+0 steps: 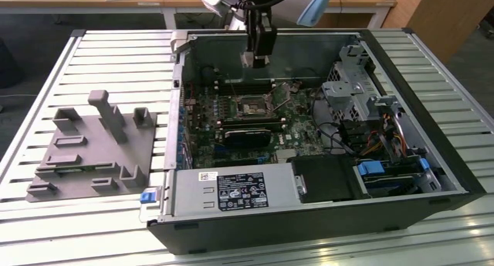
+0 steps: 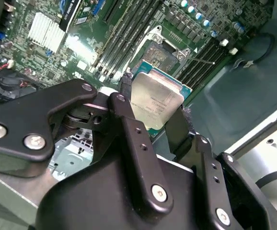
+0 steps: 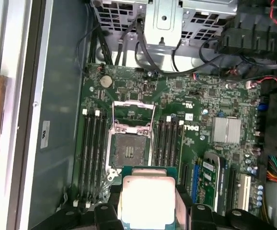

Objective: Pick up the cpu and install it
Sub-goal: 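Place the cpu into insertion slot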

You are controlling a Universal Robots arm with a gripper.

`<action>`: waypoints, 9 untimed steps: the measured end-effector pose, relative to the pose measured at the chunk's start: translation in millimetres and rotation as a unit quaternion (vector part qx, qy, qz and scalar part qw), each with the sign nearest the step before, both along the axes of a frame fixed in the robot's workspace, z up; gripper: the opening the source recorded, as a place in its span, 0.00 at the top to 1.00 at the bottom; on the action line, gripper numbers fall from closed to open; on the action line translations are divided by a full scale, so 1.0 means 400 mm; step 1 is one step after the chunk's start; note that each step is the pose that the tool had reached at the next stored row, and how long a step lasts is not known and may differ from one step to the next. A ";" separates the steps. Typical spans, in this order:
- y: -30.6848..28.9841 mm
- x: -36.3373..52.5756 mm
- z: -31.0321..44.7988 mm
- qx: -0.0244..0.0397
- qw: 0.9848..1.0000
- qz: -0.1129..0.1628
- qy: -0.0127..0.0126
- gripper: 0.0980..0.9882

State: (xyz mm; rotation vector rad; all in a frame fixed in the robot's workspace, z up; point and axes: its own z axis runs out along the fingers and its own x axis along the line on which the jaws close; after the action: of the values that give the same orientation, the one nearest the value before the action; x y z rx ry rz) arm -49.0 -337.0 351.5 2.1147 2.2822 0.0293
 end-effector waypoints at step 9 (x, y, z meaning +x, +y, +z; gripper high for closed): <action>0.015 0.015 -0.041 0.000 1.000 0.000 0.000 0.52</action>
State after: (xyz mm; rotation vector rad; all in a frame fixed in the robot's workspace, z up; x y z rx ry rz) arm -43.1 -330.8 334.9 2.1147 2.2823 0.0296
